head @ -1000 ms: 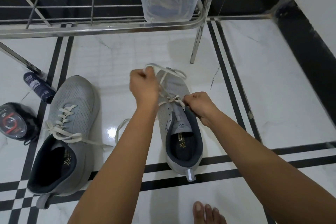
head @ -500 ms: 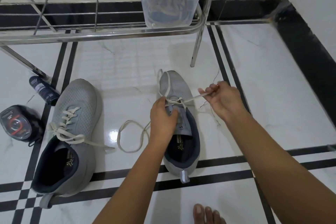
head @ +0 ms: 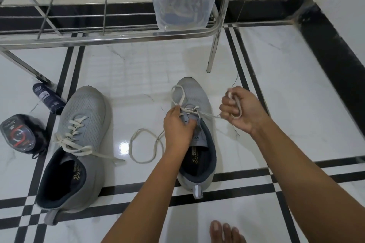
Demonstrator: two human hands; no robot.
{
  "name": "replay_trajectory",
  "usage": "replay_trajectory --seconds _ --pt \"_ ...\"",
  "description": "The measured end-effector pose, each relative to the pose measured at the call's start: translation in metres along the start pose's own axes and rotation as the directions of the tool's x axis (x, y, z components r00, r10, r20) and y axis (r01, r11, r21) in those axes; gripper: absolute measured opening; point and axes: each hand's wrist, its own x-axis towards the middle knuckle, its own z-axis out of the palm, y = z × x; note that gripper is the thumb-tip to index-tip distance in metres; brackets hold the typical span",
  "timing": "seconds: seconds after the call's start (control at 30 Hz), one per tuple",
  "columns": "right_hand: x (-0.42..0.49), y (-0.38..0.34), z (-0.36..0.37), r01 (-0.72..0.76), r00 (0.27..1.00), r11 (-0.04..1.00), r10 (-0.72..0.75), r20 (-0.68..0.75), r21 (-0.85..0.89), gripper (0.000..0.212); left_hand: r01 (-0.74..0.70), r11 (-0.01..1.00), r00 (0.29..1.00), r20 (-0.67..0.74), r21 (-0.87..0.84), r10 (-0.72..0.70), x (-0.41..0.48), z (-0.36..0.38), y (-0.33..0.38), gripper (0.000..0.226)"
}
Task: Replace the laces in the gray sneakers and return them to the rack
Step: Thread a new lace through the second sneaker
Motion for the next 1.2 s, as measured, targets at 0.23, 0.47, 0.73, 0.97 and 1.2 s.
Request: replay_trajectory --seconds 0.23,0.47,0.73,0.97,1.2 --pt "0.006 -0.003 0.018 0.020 0.989 0.391 0.124 0.074 -0.920 0.013 0.001 1.000 1.000 -0.026 -0.022 -0.002 0.000 0.002 -0.001 0.032" --pt "0.012 0.011 0.003 -0.037 0.999 0.996 0.037 0.009 0.080 0.034 -0.013 1.000 0.999 -0.042 -0.028 0.012 -0.001 0.002 -0.002 0.034" --pt "0.008 -0.009 0.005 -0.169 0.983 0.729 0.072 -0.171 -0.663 0.016 0.014 1.000 0.998 -0.053 -0.008 -0.014 -0.001 0.004 0.001 0.038" --pt "0.006 0.013 0.022 -0.061 0.998 0.142 -0.002 -0.062 -0.988 0.027 -0.027 0.999 1.000 0.007 0.028 0.027 -0.001 -0.005 -0.006 0.030" --pt "0.002 0.007 0.013 -0.078 0.985 0.818 -0.025 -0.171 -0.570 0.020 -0.069 0.996 0.997 -0.020 0.062 0.071 -0.004 -0.002 -0.004 0.020"
